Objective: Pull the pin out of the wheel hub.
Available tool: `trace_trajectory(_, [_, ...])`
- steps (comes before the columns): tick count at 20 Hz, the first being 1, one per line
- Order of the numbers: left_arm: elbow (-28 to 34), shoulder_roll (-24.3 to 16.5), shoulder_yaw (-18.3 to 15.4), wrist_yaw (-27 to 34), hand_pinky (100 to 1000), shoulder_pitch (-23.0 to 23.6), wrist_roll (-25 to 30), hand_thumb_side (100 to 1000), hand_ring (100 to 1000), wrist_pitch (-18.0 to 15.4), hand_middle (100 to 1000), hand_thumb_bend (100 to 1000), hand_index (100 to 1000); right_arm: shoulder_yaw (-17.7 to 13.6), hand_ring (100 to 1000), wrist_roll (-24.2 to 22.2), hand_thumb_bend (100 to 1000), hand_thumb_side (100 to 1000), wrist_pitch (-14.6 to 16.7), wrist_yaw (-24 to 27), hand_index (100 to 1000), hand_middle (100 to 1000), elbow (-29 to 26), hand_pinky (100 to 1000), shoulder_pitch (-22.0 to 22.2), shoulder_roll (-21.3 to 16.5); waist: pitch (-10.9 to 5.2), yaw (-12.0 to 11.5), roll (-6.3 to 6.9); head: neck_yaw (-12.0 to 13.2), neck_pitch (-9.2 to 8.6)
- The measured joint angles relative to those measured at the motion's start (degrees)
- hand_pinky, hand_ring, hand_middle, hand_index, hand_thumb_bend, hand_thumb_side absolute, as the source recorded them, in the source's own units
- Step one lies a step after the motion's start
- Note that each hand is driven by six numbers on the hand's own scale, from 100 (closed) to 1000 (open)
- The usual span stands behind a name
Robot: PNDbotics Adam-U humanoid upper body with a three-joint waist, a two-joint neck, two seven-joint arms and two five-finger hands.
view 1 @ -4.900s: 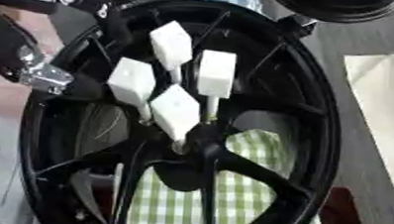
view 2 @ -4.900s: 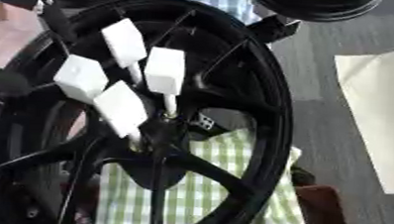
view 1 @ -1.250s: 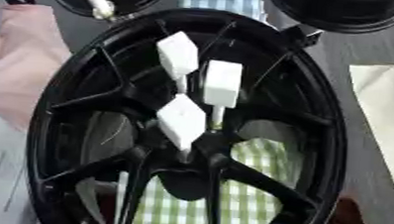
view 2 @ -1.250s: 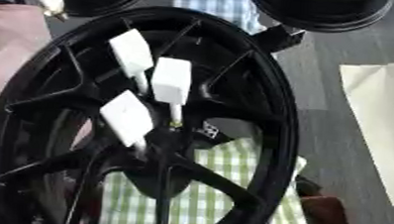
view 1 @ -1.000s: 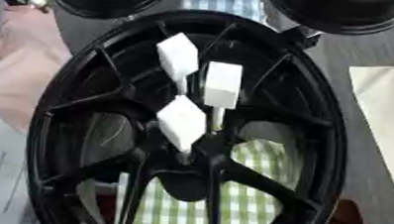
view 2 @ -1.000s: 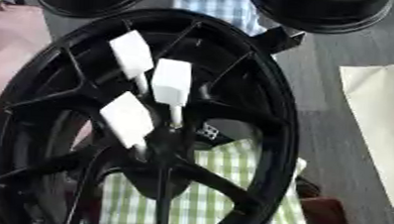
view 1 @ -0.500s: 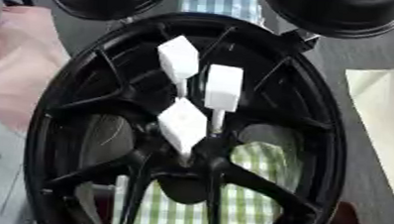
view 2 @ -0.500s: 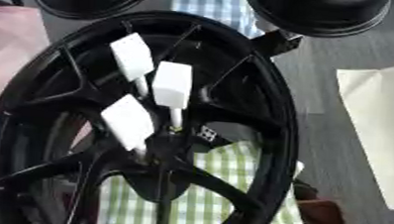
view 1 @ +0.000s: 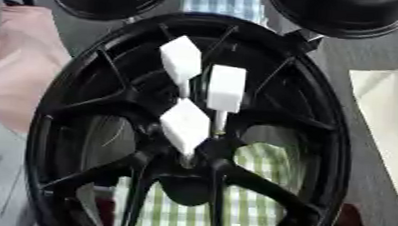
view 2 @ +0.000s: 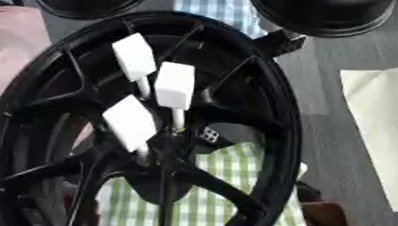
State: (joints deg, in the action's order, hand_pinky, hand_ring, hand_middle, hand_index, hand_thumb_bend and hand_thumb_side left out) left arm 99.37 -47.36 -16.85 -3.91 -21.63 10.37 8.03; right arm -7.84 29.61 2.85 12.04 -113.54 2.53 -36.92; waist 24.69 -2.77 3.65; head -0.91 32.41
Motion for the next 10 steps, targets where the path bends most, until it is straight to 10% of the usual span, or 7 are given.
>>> trace_trajectory(10, [7.59,10.62,2.3,8.88,892,-0.94,-9.05,681,592,-3.44,516,100,697,0.5,537,-0.46,100,729,0.06,0.15,652,600,0.0,812,-1.32,0.57,0.0,0.69,-0.29,0.88,0.02])
